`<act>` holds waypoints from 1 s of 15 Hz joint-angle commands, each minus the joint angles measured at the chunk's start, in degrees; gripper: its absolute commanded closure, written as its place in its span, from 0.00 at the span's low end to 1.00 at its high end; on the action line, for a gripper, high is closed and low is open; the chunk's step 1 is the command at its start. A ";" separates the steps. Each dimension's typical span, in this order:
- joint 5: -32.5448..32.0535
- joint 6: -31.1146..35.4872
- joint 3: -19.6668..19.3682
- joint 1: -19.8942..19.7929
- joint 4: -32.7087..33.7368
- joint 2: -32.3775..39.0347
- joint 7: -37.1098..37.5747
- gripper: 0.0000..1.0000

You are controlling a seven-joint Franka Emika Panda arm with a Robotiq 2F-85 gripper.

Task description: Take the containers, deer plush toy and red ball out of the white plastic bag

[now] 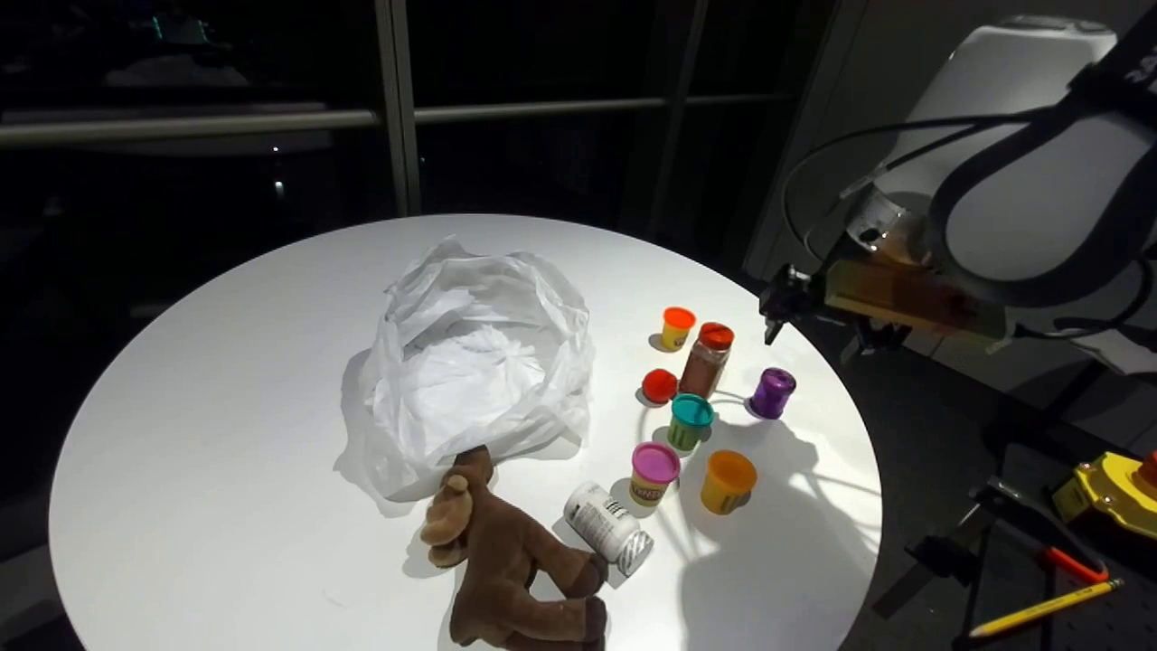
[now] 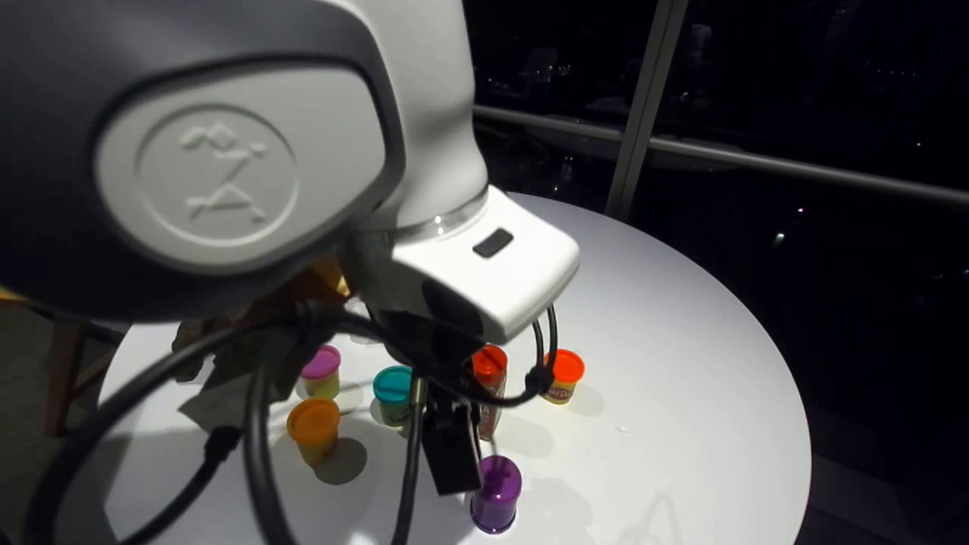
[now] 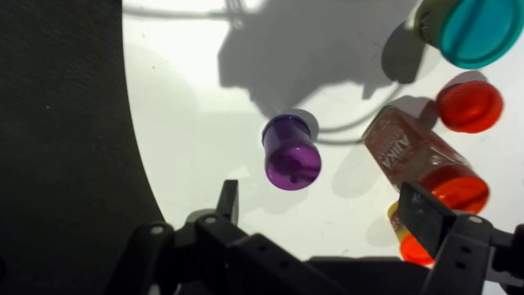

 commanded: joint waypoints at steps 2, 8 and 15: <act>-7.12 -15.26 -3.53 2.67 1.61 -17.30 -7.85 0.00; 6.53 -43.31 19.08 -12.56 11.63 -23.09 -24.65 0.00; 12.73 -59.83 31.26 -18.51 19.74 -23.66 -28.52 0.00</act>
